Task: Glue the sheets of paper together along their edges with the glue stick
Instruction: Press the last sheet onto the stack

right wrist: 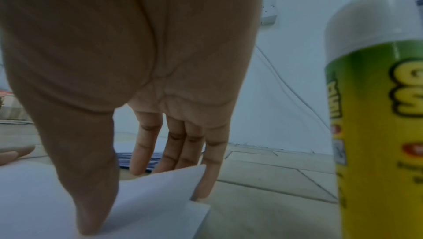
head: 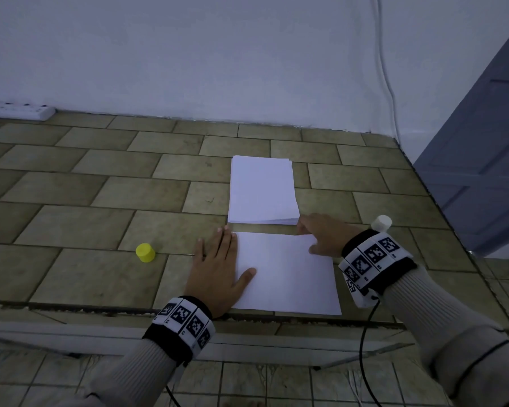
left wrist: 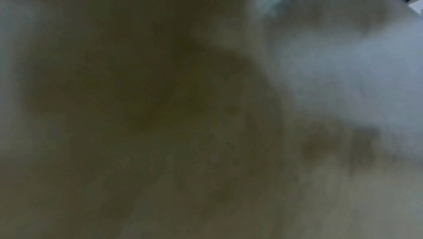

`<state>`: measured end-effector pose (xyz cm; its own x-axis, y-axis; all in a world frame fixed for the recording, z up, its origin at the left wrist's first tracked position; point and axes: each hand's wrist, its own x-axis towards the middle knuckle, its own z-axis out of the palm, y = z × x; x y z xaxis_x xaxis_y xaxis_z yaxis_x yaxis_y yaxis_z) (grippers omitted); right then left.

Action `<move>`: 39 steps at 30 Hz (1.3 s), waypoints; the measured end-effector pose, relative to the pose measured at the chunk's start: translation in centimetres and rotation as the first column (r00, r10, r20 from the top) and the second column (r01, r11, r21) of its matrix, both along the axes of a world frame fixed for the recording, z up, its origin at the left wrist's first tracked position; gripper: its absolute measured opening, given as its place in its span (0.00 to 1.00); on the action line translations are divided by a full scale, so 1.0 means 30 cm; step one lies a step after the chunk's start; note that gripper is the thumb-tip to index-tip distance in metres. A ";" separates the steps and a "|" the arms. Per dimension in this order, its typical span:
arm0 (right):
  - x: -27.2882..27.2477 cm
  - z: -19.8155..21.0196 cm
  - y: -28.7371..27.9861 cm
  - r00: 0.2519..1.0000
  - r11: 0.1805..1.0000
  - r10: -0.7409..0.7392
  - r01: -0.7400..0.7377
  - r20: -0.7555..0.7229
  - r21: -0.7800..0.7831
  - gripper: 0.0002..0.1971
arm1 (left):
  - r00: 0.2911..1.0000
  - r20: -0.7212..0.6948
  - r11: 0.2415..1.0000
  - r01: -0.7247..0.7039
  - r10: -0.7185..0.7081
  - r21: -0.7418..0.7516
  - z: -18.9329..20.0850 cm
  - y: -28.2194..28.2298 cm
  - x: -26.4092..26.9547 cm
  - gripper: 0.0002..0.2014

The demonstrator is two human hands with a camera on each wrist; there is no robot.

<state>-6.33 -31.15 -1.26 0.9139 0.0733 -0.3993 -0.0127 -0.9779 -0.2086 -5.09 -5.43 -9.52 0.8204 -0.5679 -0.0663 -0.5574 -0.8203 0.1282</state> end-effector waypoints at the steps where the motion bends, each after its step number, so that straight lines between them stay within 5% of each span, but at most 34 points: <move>1: 0.002 -0.001 0.003 1.000 1.000 -0.007 0.007 -0.010 -0.004 0.22 | 1.000 -0.001 1.000 0.000 0.000 0.003 0.000 0.000 0.000 0.52; 7: 0.003 0.016 0.020 1.000 1.000 -0.005 0.005 0.005 0.025 0.25 | 1.000 -0.002 1.000 0.000 0.000 0.014 -0.002 -0.001 0.004 0.51; 13: 0.004 0.049 0.010 0.995 0.996 0.091 -0.090 -0.031 0.025 0.11 | 1.000 -0.008 1.000 -0.004 0.004 0.019 0.004 -0.001 0.000 0.52; 16: 0.005 0.081 0.001 0.995 0.995 0.094 -0.094 -0.026 0.016 0.12 | 1.000 -0.015 1.000 -0.009 0.009 0.011 0.010 -0.001 -0.002 0.53; 25: 0.016 0.300 -0.077 0.988 0.997 0.069 -0.074 0.141 0.027 0.10 | 0.999 -0.022 0.986 -0.027 0.023 -0.167 0.015 0.007 -0.010 0.54; 31: 0.105 0.307 -0.139 0.914 0.951 -0.244 0.160 0.326 0.264 0.12 | 1.000 -0.001 0.985 -0.027 0.027 -0.168 -0.004 0.007 -0.008 0.54; 39: 0.205 0.040 -0.025 0.788 0.756 -0.570 0.393 0.233 0.523 0.14 | 1.000 -0.003 0.993 -0.029 0.029 -0.118 0.005 0.001 -0.007 0.55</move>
